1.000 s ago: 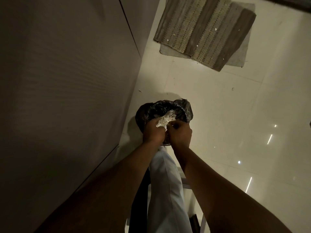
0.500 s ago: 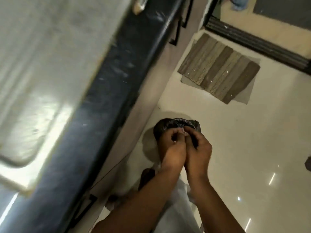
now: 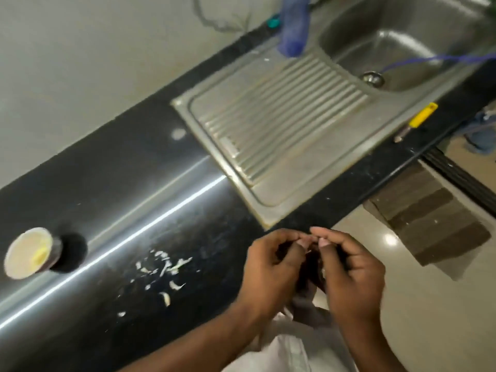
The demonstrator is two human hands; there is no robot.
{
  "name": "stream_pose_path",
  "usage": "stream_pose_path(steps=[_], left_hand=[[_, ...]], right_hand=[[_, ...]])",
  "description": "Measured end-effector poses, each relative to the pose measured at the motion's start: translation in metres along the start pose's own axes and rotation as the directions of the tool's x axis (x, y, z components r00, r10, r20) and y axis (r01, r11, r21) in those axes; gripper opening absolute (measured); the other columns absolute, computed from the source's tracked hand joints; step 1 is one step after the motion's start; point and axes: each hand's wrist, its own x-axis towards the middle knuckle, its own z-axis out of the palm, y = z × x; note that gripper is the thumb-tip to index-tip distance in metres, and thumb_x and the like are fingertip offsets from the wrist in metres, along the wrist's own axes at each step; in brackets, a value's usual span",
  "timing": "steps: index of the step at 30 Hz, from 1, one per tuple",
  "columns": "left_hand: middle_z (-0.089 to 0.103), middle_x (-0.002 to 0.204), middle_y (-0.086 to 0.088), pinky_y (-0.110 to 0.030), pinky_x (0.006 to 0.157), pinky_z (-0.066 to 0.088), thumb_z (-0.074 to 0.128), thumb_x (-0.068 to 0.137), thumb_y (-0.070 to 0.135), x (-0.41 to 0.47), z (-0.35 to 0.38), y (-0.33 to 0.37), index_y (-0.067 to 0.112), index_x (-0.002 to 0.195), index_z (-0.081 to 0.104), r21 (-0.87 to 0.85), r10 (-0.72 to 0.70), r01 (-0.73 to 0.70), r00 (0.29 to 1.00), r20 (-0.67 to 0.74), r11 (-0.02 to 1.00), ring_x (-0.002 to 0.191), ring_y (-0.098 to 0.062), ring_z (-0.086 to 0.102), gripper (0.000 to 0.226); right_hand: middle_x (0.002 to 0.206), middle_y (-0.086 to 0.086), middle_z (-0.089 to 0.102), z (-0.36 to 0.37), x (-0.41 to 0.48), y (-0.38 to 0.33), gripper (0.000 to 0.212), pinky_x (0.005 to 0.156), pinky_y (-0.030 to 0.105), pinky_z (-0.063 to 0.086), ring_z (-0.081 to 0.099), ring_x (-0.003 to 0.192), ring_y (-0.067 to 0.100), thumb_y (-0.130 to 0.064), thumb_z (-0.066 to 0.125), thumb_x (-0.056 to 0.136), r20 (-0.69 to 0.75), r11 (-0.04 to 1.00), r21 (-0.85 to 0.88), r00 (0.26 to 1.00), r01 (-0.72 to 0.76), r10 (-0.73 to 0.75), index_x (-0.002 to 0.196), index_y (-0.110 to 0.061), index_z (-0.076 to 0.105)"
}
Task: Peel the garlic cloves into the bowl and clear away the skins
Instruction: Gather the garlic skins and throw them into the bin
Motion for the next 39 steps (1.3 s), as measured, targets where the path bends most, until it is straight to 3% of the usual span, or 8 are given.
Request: stream_pose_path(steps=[4, 9, 11, 16, 21, 28, 34, 39], left_hand=[[0.076, 0.099, 0.013, -0.034, 0.085, 0.062, 0.069, 0.098, 0.014, -0.033, -0.105, -0.026, 0.027, 0.104, 0.08, 0.321, 0.166, -0.109, 0.974, -0.157, 0.941, 0.094, -0.007, 0.074, 0.018], [0.06, 0.119, 0.022, -0.028, 0.097, 0.053, 0.067, 0.097, 0.028, -0.073, -0.185, -0.074, 0.036, 0.123, 0.071, 0.773, 0.211, 0.057, 0.947, -0.242, 0.631, 0.114, -0.001, 0.05, 0.027], [0.049, 0.13, 0.022, -0.022, 0.099, 0.05, 0.063, 0.1, 0.039, -0.087, -0.196, -0.085, 0.04, 0.139, 0.06, 0.79, 0.137, 0.146, 0.95, -0.279, 0.596, 0.121, 0.0, 0.041, 0.039], [0.044, 0.123, 0.021, -0.017, 0.096, 0.049, 0.059, 0.103, 0.04, -0.098, -0.2, -0.106, 0.036, 0.152, 0.05, 0.691, 0.042, 0.221, 0.939, -0.342, 0.689, 0.108, -0.001, 0.05, 0.05], [0.052, 0.107, 0.016, -0.024, 0.085, 0.053, 0.056, 0.106, 0.034, -0.093, -0.203, -0.117, 0.032, 0.133, 0.067, 0.656, 0.098, 0.2, 0.916, -0.388, 0.728, 0.091, -0.004, 0.056, 0.029], [0.048, 0.099, 0.017, -0.021, 0.076, 0.047, 0.061, 0.1, 0.033, -0.086, -0.217, -0.12, 0.03, 0.105, 0.067, 0.699, 0.116, 0.159, 0.937, -0.328, 0.697, 0.089, -0.006, 0.051, 0.008], [0.055, 0.143, 0.017, -0.02, 0.113, 0.035, 0.069, 0.095, 0.029, -0.071, -0.251, -0.118, 0.026, 0.101, 0.071, 0.688, 0.204, 0.158, 0.887, -0.413, 0.708, 0.136, -0.007, 0.043, 0.006], [0.063, 0.144, 0.009, -0.022, 0.114, 0.037, 0.066, 0.094, 0.02, -0.05, -0.262, -0.112, 0.022, 0.1, 0.07, 0.767, 0.249, -0.019, 0.951, -0.184, 0.641, 0.141, -0.013, 0.046, 0.007]], right_hand=[[0.101, -0.019, 0.079, 0.075, -0.013, -0.02, 0.031, 0.09, 0.02, 0.058, 0.075, 0.098, 0.002, 0.002, 0.07, 0.095, 0.388, 0.974, -0.096, 0.909, 0.204, -0.152, 0.105, -0.024, 0.082], [0.118, -0.007, 0.074, 0.161, -0.018, -0.02, 0.031, 0.1, 0.022, 0.054, 0.067, 0.111, 0.003, -0.006, 0.061, 0.099, 0.75, 0.75, -0.177, 0.581, 0.637, -0.316, 0.123, -0.017, 0.077], [0.132, -0.005, 0.065, 0.19, -0.023, -0.016, 0.037, 0.105, 0.025, 0.051, 0.059, 0.124, 0.009, -0.014, 0.053, 0.106, 0.845, 0.599, -0.216, 0.455, 0.771, -0.28, 0.14, -0.018, 0.066], [0.144, -0.003, 0.049, 0.223, -0.042, -0.018, 0.041, 0.108, 0.031, 0.049, 0.047, 0.132, 0.015, -0.031, 0.045, 0.11, 0.928, 0.386, -0.266, 0.343, 0.883, -0.146, 0.149, -0.02, 0.05], [0.137, -0.004, 0.051, 0.202, -0.063, -0.007, 0.04, 0.102, 0.03, 0.054, 0.051, 0.129, 0.013, -0.04, 0.053, 0.108, 0.964, 0.347, -0.187, 0.239, 0.919, -0.115, 0.144, -0.023, 0.056], [0.116, -0.007, 0.066, 0.169, -0.058, 0.021, 0.048, 0.077, 0.018, 0.061, 0.065, 0.107, 0.009, -0.013, 0.09, 0.08, 0.98, 0.243, -0.016, 0.063, 0.97, -0.19, 0.123, -0.023, 0.073], [0.113, -0.005, 0.067, 0.186, -0.02, 0.021, 0.037, 0.079, 0.028, 0.063, 0.065, 0.107, 0.012, -0.005, 0.082, 0.087, 0.934, 0.288, -0.147, 0.229, 0.946, -0.274, 0.122, -0.016, 0.076], [0.114, -0.002, 0.069, 0.247, -0.016, 0.007, 0.027, 0.087, 0.035, 0.059, 0.061, 0.109, 0.018, -0.011, 0.06, 0.105, 0.883, 0.415, -0.248, 0.381, 0.875, -0.275, 0.127, -0.012, 0.075]])
